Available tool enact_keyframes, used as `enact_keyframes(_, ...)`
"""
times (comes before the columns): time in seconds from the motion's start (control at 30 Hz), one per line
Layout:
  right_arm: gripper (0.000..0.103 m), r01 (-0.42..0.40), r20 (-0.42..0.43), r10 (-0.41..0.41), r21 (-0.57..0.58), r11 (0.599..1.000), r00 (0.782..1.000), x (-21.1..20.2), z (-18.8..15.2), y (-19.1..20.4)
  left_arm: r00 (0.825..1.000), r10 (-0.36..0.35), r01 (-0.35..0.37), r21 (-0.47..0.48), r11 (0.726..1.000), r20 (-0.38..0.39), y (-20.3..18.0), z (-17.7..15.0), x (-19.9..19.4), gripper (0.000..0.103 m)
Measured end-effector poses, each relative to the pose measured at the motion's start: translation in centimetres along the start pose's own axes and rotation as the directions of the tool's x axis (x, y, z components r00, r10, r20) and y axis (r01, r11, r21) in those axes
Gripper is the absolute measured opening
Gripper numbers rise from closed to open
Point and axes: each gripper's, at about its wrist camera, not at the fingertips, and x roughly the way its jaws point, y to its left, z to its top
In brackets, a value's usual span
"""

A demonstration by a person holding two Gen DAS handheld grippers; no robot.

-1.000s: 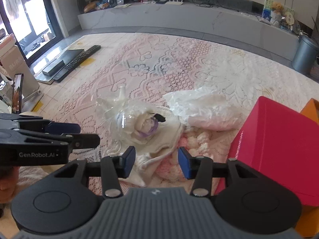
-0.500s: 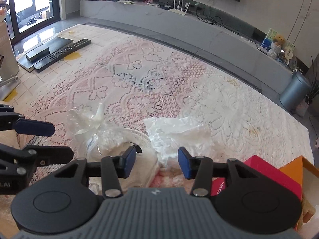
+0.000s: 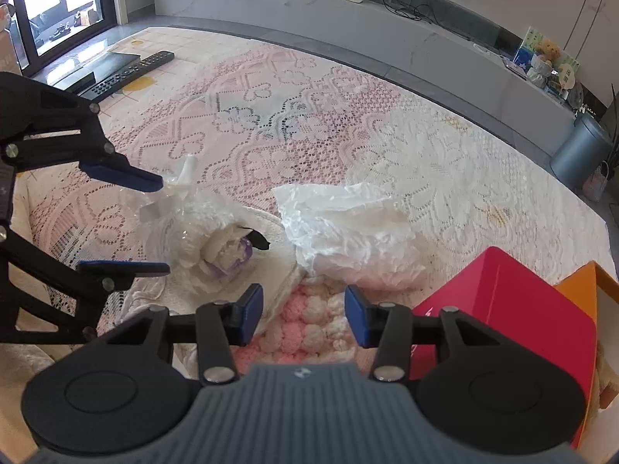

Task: Organize soft objects
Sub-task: 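Lower both tools toward the plastic-wrapped doll and the pink crochet item, then grasp the wrapped doll with the left tool while the right tool grasps the crochet item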

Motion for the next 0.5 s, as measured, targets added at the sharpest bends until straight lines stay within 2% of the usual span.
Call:
enact_keyframes(0.13, 0.047, -0.007, -0.001, 0.007, -0.011, 1.0, 1.0, 0.1, 0.0, 0.0, 0.999, 0.032, -0.031, 0.03, 0.999, -0.022, -0.5, 0.1, 1.8, 0.062)
enact_keyframes(0.33, 0.047, -0.016, -0.012, 0.016, -0.017, 1.0, 1.0, 0.4, -0.1, 0.1, 0.998, 0.058, -0.059, -0.026, 0.998, -0.039, 0.2, 1.1, 2.7, 0.062)
enact_keyframes(0.5, 0.047, -0.021, -0.014, 0.021, -0.019, 1.0, 1.0, 0.4, -0.1, 0.2, 0.992, 0.128, -0.127, 0.088, 0.988, -0.014, -0.7, 1.4, 3.3, 0.068)
